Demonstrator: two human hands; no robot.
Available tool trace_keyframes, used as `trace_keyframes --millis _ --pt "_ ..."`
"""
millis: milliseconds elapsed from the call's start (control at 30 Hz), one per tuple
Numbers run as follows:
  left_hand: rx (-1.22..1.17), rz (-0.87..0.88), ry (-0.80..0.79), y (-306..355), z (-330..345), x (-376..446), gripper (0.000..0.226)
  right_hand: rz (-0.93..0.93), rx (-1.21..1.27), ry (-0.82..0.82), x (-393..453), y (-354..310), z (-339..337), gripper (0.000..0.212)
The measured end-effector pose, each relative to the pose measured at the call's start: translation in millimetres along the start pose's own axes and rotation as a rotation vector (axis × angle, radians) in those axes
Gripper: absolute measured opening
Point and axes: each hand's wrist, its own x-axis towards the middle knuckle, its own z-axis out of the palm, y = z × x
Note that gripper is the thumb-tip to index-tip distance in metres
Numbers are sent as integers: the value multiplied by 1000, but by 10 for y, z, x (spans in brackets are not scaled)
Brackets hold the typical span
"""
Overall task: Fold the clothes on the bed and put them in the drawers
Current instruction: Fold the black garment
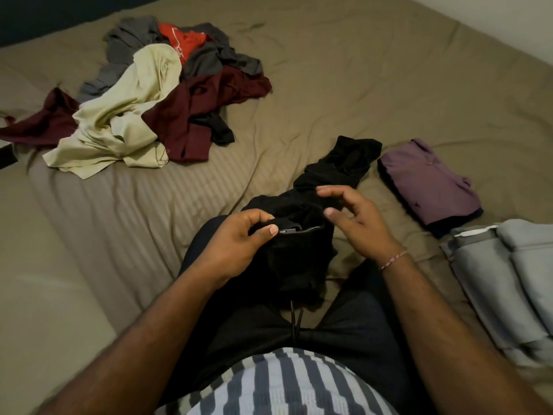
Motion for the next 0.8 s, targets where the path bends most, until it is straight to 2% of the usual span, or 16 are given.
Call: trace_keyframes --millis 67,133,267,333,400,467,667,733,800 --pt "-73 -10 -27 -2 1 4 12 -3 58 -160 -21 -157 163 38" --pt "-145 -18 -37 -7 6 8 12 0 -46 -201 -26 -226 286 29" --pt "-208 -110 9 -28 2 39 9 -154 -370 35 -14 -266 361 12" --pt "-146 -171 14 -55 -1 48 6 -122 -475 115 4 -277 383 10" --pt "-127 -183 -7 -61 12 49 6 -30 -473 208 -34 -282 415 11" --pt "-191 -154 -13 -30 41 40 10 -10 -439 297 -114 -306 466 10" --pt "-349 -151 11 2 147 1 18 139 3 312 -328 -405 748 7" --pt "-354 -149 26 9 160 -3 16 208 79 342 -314 -377 780 15" --pt "-356 -142 22 13 155 -5 14 313 256 347 -289 -358 780 22"
